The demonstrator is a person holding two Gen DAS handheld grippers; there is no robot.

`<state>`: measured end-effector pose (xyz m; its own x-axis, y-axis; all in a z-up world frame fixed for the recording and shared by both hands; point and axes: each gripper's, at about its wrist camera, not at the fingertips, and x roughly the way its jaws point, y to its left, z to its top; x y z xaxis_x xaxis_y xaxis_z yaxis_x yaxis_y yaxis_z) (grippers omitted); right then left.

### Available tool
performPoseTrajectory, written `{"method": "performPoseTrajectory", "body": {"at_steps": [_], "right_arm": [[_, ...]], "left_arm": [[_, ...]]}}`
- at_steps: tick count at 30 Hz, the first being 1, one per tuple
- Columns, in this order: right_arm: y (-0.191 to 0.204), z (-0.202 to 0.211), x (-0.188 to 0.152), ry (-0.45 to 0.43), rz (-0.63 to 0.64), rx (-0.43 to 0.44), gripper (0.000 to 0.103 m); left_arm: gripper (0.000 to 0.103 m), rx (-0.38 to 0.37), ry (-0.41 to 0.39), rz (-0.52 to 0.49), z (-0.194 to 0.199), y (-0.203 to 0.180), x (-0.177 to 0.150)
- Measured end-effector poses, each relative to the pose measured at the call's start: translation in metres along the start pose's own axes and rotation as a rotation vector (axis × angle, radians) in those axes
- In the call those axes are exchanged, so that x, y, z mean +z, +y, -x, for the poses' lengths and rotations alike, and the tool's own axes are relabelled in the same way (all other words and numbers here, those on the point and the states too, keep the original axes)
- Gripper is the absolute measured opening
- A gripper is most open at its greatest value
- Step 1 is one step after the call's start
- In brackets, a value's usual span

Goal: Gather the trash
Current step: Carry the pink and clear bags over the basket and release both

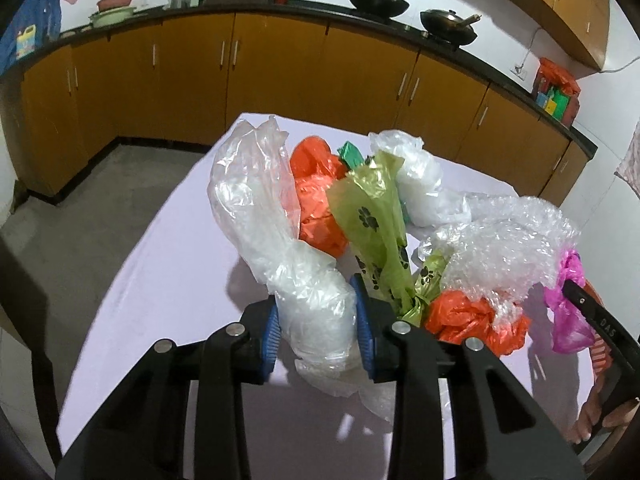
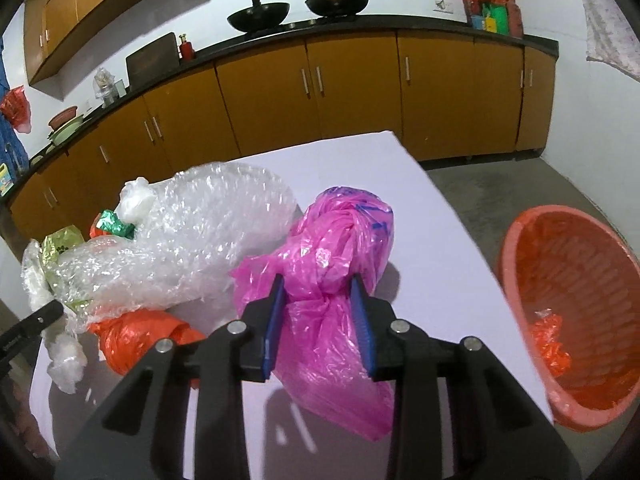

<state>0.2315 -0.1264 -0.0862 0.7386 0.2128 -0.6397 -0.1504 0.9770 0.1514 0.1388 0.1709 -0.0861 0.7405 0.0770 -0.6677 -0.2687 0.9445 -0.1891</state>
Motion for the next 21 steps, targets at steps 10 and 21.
{"method": "performPoseTrajectory", "body": {"at_steps": [10, 21], "right_arm": [[-0.019, 0.037, -0.004, -0.039, -0.015, -0.032, 0.032], [-0.039, 0.093, -0.008, -0.119, -0.017, -0.076, 0.032]], "left_arm": [[0.033, -0.016, -0.064, 0.02, 0.038, 0.0, 0.003], [0.033, -0.115, -0.129, -0.039, 0.073, -0.041, 0.009]]}}
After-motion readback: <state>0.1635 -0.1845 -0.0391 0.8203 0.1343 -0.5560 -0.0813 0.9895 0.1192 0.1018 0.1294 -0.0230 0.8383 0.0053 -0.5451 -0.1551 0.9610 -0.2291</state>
